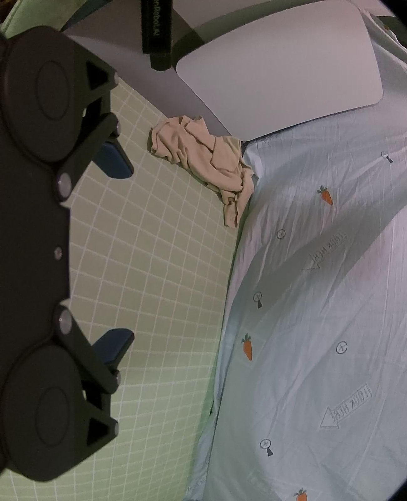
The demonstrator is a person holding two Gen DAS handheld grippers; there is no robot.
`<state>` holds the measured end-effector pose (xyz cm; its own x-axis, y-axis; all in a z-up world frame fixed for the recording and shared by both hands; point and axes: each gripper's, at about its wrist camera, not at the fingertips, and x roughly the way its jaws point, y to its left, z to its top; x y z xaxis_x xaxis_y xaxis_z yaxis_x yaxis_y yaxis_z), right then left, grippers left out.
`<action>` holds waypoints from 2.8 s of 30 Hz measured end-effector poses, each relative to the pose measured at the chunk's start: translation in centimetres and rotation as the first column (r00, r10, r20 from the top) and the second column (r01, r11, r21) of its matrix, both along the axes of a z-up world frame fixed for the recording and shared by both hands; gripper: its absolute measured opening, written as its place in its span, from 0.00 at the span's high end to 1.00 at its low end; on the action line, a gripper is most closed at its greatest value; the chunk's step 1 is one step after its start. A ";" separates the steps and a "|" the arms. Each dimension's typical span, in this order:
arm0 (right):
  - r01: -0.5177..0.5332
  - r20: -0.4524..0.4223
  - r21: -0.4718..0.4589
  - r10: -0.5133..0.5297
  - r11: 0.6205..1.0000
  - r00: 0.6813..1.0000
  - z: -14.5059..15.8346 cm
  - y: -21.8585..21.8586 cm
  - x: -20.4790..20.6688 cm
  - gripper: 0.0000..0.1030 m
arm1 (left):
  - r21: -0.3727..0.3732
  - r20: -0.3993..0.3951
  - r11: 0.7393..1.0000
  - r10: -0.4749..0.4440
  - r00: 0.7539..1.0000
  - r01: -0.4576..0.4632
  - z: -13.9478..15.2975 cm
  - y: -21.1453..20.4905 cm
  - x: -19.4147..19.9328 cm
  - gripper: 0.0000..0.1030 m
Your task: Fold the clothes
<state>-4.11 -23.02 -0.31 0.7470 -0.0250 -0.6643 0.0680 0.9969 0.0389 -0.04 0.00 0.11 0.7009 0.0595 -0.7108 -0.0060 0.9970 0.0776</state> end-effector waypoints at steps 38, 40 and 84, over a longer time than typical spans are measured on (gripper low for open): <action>0.006 -0.012 0.002 -0.006 1.000 1.000 -0.8 0.0 0.4 0.00 | 0.021 -0.008 0.999 -0.025 1.000 0.025 0.0 0.1 0.1 0.00; 0.009 -0.015 0.004 -0.009 1.000 1.000 -0.9 0.1 0.4 0.00 | 0.023 -0.008 0.999 -0.024 1.000 0.025 0.0 0.0 0.1 0.00; -0.066 0.034 -0.075 0.068 0.995 0.997 -2.2 2.2 12.4 0.00 | -0.056 -0.103 0.996 0.067 0.992 -0.073 -2.5 3.2 12.6 0.00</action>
<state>8.26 -20.84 -2.53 0.7721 -0.0220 -0.6351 0.0009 0.9994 -0.0336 12.54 3.19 -2.44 0.6211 0.0614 -0.7813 -0.0711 0.9972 0.0219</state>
